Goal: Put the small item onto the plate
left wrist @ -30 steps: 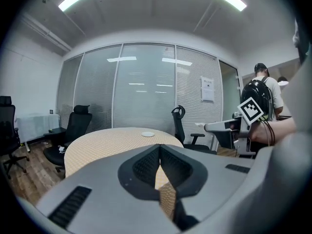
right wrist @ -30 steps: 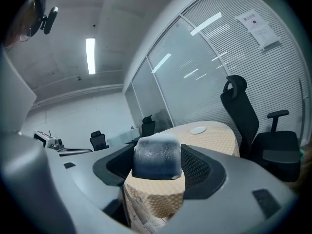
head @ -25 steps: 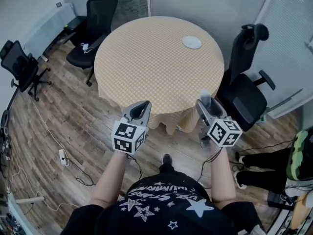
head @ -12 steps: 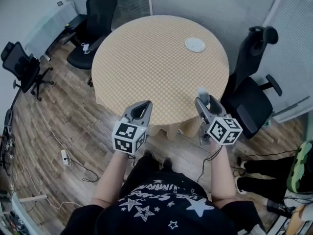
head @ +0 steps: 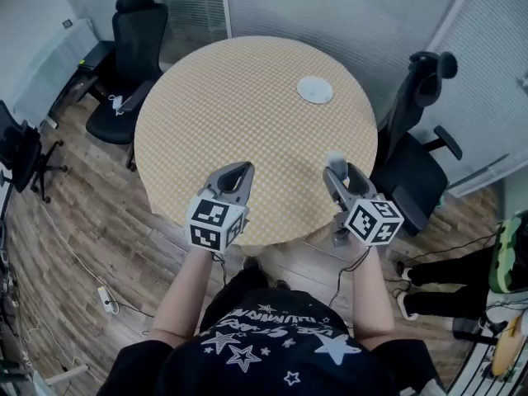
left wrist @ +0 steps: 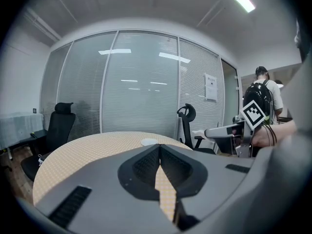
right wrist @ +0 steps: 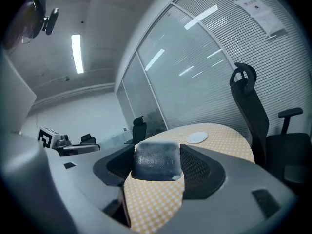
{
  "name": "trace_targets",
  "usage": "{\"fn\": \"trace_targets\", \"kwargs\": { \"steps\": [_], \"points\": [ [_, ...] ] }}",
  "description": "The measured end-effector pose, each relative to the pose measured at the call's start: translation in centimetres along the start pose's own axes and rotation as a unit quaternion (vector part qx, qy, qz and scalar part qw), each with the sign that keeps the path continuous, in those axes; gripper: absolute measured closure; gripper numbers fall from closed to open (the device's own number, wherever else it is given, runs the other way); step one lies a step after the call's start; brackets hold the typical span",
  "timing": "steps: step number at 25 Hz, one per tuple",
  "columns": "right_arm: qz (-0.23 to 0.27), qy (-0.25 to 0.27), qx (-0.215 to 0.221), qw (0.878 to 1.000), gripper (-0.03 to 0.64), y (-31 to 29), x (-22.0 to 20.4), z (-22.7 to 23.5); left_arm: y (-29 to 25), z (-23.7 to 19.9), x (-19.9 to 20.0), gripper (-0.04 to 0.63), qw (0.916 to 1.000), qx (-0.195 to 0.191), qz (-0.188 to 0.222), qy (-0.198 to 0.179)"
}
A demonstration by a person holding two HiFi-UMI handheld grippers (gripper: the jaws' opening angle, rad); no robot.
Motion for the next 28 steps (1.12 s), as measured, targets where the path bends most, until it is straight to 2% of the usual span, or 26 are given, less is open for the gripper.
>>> {"fn": "trace_targets", "kwargs": {
  "steps": [7, 14, 21, 28],
  "points": [
    [0.023, 0.001, -0.037, 0.999, 0.325, -3.7, 1.0, 0.6, -3.5, -4.2, -0.3, 0.588, 0.9995, -0.032, -0.003, 0.005],
    [0.009, 0.005, -0.047, 0.999, 0.325, -6.9, 1.7, 3.8, -8.5, -6.1, 1.0, 0.588, 0.9993, -0.037, 0.000, 0.007],
    [-0.018, 0.008, -0.019, 1.000, 0.325, -11.6, 3.2, 9.8, -14.7, -6.0, -0.1, 0.588, 0.9995, -0.010, -0.029, 0.009],
    [-0.067, 0.023, 0.040, 0.997, 0.325, -18.4, 3.5, 16.3, -22.4, -5.3, -0.9, 0.588, 0.9977, 0.028, -0.062, 0.005]
  ]
}}
Point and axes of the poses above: the fingertips, and each gripper's own axes: y backward along the fingers, z to its right, x out of its top, the point moved 1 cm from there along y, backward along the fingers, and after that the axes turned 10 degrees about z, right-handed, at the moved point
